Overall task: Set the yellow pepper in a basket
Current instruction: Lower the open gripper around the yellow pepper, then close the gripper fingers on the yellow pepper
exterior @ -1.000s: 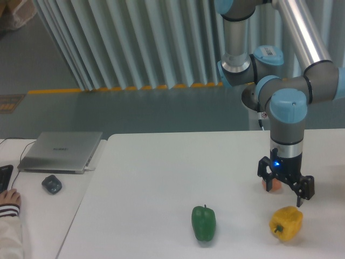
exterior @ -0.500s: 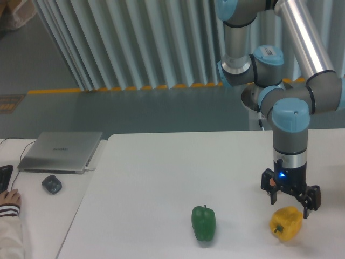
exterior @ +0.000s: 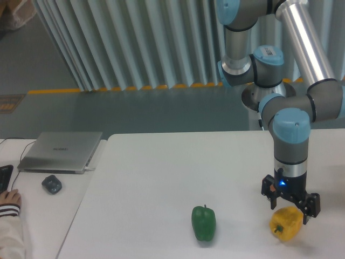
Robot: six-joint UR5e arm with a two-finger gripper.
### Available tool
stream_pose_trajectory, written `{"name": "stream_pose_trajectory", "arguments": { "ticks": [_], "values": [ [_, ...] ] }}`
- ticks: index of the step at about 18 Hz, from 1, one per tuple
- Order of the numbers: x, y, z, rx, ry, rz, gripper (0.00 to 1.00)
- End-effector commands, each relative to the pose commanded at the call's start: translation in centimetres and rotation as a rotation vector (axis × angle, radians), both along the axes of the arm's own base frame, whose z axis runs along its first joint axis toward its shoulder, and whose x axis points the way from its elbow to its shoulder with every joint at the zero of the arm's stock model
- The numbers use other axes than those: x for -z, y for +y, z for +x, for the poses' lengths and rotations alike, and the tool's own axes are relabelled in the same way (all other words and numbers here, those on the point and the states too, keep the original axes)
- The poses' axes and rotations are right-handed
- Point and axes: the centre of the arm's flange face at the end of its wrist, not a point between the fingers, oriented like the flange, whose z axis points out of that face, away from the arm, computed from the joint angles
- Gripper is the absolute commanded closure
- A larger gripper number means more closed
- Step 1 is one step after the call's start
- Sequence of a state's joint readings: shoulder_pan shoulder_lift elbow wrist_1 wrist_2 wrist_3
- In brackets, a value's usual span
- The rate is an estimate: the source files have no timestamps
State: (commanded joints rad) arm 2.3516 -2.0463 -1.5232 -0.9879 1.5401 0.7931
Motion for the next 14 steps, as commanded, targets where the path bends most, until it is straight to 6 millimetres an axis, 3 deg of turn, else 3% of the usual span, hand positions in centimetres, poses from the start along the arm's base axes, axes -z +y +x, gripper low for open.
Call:
{"name": "stream_pose_trajectory", "arguments": {
  "ticks": [9,12,14],
  "values": [
    [1.4,0.7,0.7,0.013,0.002,-0.032,0.02],
    [1.6,0.9,1.0,0.021,0.018,-0.049,0.29],
    [1.6,1.0,1.2,0.026,0.016,-0.049,0.56]
  ]
}}
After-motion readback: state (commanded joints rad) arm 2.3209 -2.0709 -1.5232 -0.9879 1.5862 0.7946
